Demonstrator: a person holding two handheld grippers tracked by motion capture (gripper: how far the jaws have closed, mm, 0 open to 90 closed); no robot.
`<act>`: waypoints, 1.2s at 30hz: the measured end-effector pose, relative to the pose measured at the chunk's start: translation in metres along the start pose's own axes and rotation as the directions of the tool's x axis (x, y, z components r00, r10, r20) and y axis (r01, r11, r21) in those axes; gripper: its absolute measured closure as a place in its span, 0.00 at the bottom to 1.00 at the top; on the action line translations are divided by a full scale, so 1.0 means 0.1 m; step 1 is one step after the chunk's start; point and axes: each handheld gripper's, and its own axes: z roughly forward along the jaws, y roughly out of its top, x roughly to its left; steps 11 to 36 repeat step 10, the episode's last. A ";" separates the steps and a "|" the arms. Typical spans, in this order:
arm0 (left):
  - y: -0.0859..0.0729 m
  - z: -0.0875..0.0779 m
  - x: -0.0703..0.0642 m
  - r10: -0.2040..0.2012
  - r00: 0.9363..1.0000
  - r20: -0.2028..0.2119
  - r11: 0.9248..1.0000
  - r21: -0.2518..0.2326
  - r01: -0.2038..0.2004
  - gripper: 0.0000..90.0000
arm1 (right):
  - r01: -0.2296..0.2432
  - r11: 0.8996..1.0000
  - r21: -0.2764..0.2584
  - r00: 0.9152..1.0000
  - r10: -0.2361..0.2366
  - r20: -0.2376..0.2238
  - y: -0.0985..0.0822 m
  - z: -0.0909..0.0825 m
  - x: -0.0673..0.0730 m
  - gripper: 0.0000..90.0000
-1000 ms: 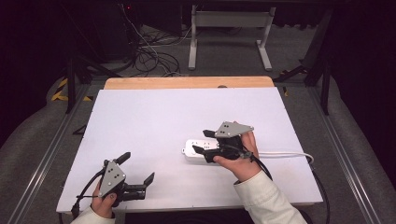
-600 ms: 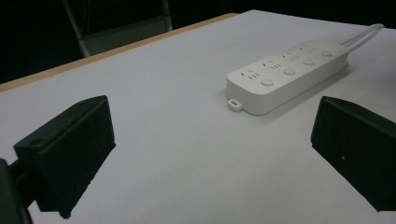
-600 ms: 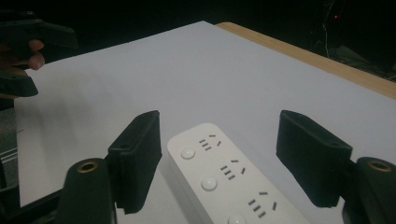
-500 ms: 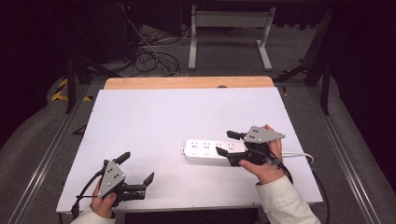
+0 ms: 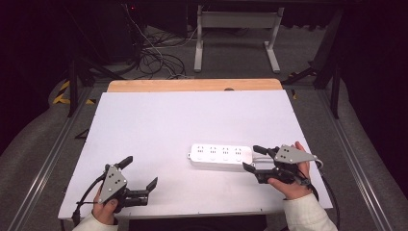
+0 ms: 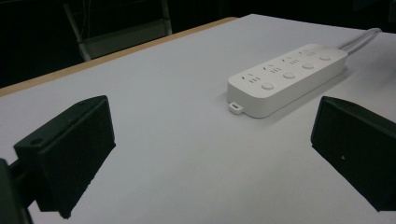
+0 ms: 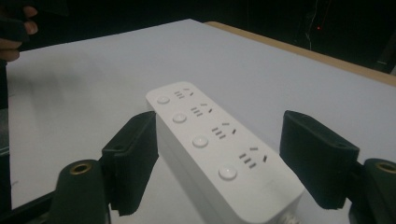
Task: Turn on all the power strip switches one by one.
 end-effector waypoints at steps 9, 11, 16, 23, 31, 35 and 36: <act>-0.01 -0.06 0.10 0.009 1.000 0.009 1.000 -0.001 -0.009 0.00 | -0.078 0.997 -0.010 0.997 0.078 0.010 -0.25 -0.12 -0.09 0.28; -0.02 -0.07 0.10 0.005 1.000 0.009 1.000 0.001 -0.005 0.00 | -0.070 0.997 -0.007 0.997 0.071 0.015 -0.24 -0.12 -0.10 0.28; -0.02 -0.07 0.10 0.005 1.000 0.009 1.000 0.001 -0.005 0.00 | -0.070 0.997 -0.007 0.997 0.071 0.015 -0.24 -0.12 -0.10 0.28; -0.02 -0.07 0.10 0.005 1.000 0.009 1.000 0.001 -0.005 0.00 | -0.070 0.997 -0.007 0.997 0.071 0.015 -0.24 -0.12 -0.10 0.28; -0.02 -0.07 0.10 0.005 1.000 0.009 1.000 0.001 -0.005 0.00 | -0.070 0.997 -0.007 0.997 0.071 0.015 -0.24 -0.12 -0.10 0.28; -0.02 -0.07 0.10 0.005 1.000 0.009 1.000 0.001 -0.005 0.00 | -0.070 0.997 -0.007 0.997 0.071 0.015 -0.24 -0.12 -0.10 0.28; -0.02 -0.07 0.10 0.005 1.000 0.009 1.000 0.001 -0.005 0.00 | -0.070 0.997 -0.007 0.997 0.071 0.015 -0.24 -0.12 -0.10 0.28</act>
